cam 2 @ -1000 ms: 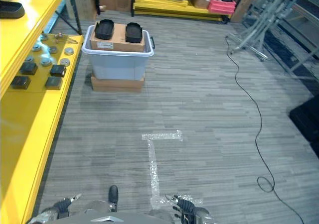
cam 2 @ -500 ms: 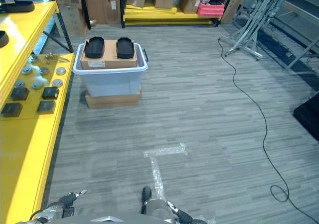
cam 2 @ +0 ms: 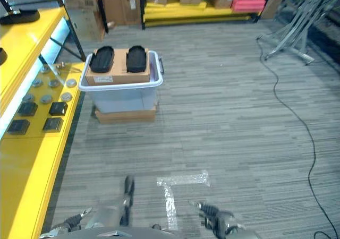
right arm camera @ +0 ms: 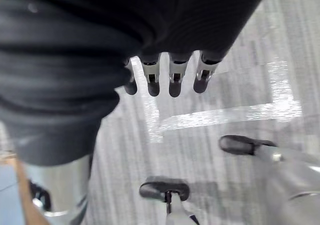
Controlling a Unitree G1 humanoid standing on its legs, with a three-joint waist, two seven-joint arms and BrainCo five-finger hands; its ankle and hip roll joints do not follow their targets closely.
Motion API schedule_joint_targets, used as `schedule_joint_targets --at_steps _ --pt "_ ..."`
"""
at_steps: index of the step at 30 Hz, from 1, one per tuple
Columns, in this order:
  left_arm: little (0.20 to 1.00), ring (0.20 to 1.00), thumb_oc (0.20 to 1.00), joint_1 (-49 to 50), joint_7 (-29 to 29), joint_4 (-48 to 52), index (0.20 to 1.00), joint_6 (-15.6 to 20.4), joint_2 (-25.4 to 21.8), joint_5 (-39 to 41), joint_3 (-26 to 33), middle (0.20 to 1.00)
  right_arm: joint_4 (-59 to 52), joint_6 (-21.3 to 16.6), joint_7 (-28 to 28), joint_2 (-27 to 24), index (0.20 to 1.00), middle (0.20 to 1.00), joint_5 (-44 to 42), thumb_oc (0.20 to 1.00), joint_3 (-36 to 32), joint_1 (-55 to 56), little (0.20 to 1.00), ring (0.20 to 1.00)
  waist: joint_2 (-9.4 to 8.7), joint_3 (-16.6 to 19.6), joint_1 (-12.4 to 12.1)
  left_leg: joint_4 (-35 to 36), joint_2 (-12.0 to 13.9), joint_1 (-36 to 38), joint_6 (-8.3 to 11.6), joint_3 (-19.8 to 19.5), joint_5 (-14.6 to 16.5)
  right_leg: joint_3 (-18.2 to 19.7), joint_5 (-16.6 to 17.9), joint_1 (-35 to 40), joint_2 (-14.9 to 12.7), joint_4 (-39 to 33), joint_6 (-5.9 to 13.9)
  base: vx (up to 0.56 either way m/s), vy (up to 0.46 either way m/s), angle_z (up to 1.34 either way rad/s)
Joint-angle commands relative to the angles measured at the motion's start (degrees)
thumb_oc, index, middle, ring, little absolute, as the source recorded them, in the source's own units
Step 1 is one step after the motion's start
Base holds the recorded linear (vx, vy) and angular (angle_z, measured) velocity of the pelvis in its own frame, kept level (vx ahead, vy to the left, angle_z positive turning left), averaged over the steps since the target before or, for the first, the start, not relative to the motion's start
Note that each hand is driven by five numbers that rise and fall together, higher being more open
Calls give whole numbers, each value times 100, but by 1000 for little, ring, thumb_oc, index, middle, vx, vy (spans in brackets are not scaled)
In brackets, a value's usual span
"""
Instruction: Move parts from the plastic box to the shelf.
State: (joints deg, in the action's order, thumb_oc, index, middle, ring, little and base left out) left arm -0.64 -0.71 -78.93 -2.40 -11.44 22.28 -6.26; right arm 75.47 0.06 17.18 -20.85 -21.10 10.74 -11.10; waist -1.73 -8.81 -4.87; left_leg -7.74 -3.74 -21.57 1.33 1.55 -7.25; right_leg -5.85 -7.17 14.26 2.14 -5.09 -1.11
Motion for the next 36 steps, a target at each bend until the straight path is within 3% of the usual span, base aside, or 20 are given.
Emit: schedule_joint_targets --at_steps 1,3,4,6,8,9,10,11,12,14,16,19,21,26,27,29,30,31,33,36 --pt "1000 1000 1000 -117 -34 -119 1000 230 -94 -311 -188 1000 -130 27 86 193 1000 1000 -415 1000 -37 331 1000 1000 -44 352 -146 49 56 896 -250 397 217 -127 484 -488 -452 1629 584 353 269 -33" --pt "1000 1000 1000 -178 -132 -116 1000 263 -105 -310 -197 1000 -124 -53 18 312 1000 1000 -374 1000 -80 436 1000 1000 110 387 -40 233 61 1283 -443 367 351 -273 872 -1085 -515 3007 766 396 324 -2" --pt "1000 1000 1000 -207 -167 -104 1000 305 -131 -267 -212 1000 -88 -81 -55 386 1000 1000 -312 1000 -76 474 1000 1000 217 389 25 304 118 1554 -496 334 456 -421 1020 -1524 -699 3577 794 345 261 5" --pt "1000 1000 1000 -219 -149 -89 1000 351 -146 -234 -218 1000 -52 -58 -64 433 1000 1000 -289 1000 -61 491 1000 1000 253 382 64 332 142 1698 -519 339 527 -511 1050 -1720 -823 3678 785 210 112 -17" --pt "1000 1000 1000 -319 -74 26 1000 428 -203 -176 -266 1000 10 -68 -90 508 1000 1000 -140 1000 -66 589 1000 1000 282 306 202 392 155 2062 -504 291 671 -726 1070 -2018 -1038 3078 725 301 -4 -1" --pt "1000 1000 1000 -375 -41 85 1000 485 -237 -197 -295 1000 36 -61 -118 513 1000 1000 -80 1000 -67 633 1000 1000 230 260 273 377 105 2161 -478 238 744 -758 1077 -2043 -1050 2548 725 244 -54 18" --pt "1000 1000 1000 -374 -40 85 1000 485 -240 -197 -295 1000 36 -62 -118 515 1000 1000 -80 1000 -67 634 1000 1000 235 242 286 374 111 2185 -474 223 755 -775 1075 -2002 -1043 2528 724 345 -133 31" --pt "1000 1000 1000 -507 8 200 1000 539 -304 -76 -357 1000 118 -48 -144 472 1000 1000 -99 1000 -70 703 1000 1000 90 212 449 310 -24 2319 -445 80 975 -635 1211 -2193 -1078 1535 805 398 -142 45" --pt "1000 1000 1000 -601 15 247 1000 544 -324 12 -433 1000 159 -32 -114 430 1000 1000 -81 1000 -104 751 1000 1000 45 178 609 264 -85 2451 -445 -105 1194 -403 1449 -2291 -1074 1130 917 512 -181 19" --pt "1000 1000 1000 -731 9 272 1000 536 -317 152 -542 1000 211 -72 -63 388 1000 1000 44 1000 -179 830 1000 1000 -4 182 805 321 -134 2620 -460 -323 1373 -61 1762 -2528 -1115 900 1025 292 -98 30" --pt "1000 1000 1000 -795 -19 286 1000 494 -271 211 -590 1000 266 -115 -60 372 1000 1000 39 1000 -216 890 1000 1000 17 197 911 460 -49 2821 -422 -424 1432 9 1792 -2513 -1048 802 1011 351 -167 110" --pt "1000 1000 1000 -749 -88 278 1000 396 -199 238 -563 1000 271 -108 -150 351 1000 1000 -59 1000 -208 890 1000 1000 11 297 938 479 86 2924 -334 -494 1425 93 1749 -2339 -939 642 897 386 -246 96" --pt "1000 1000 1000 -575 -119 197 1000 119 -57 141 -498 1000 146 -193 -207 314 1000 1000 -261 1000 -171 758 1000 1000 30 374 842 -45 334 2702 -100 -492 930 101 1600 -1920 -690 368 647 422 -349 82" --pt "1000 1000 1000 -434 -142 153 1000 73 -1 144 -405 1000 -92 -404 -314 209 1000 1000 -242 1000 -114 619 1000 1000 -46 292 679 -1577 342 1723 54 -521 263 87 1466 -1630 -662 253 425 143 -127 3" --pt "1000 1000 1000 -453 -68 180 1000 94 1 105 -402 1000 -143 -494 -373 171 1000 1000 -351 1000 -128 585 1000 1000 -53 242 648 -1510 472 1522 83 -298 320 2 1395 -1530 -694 220 426 55 35 -18" --pt "1000 1000 1000 -478 -6 191 1000 184 24 2 -450 1000 -207 -679 -456 118 1000 1000 -531 1000 -238 559 1000 1000 45 185 651 -571 706 1526 167 182 408 -185 1289 -1408 -729 182 517 95 145 -2" --pt "1000 1000 1000 -436 -29 206 1000 236 39 -48 -455 1000 -261 -726 -470 111 1000 1000 -528 1000 -313 576 1000 1000 95 118 627 -312 795 1381 228 186 184 -135 1194 -1358 -723 244 548 89 167 35" --pt "1000 1000 1000 -433 -42 270 1000 202 -7 -117 -498 1000 -358 -787 -543 112 1000 1000 -559 1000 -381 622 1000 1000 74 103 667 -103 844 1515 225 376 355 -256 1192 -1345 -801 184 601 57 139 45" --pt "1000 1000 1000 -459 -56 267 1000 189 1 -134 -536 1000 -408 -769 -574 87 1000 1000 -613 1000 -357 612 1000 1000 95 116 683 167 846 1658 199 379 435 -322 1192 -1364 -840 179 630 37 128 21" --pt "1000 1000 1000 -460 -127 271 1000 331 -46 -276 -595 1000 -441 -1096 -631 73 1000 1000 -590 1000 -424 770 1000 1000 144 181 715 713 772 2028 223 355 456 -486 1261 -1392 -888 122 712 60 122 -6"
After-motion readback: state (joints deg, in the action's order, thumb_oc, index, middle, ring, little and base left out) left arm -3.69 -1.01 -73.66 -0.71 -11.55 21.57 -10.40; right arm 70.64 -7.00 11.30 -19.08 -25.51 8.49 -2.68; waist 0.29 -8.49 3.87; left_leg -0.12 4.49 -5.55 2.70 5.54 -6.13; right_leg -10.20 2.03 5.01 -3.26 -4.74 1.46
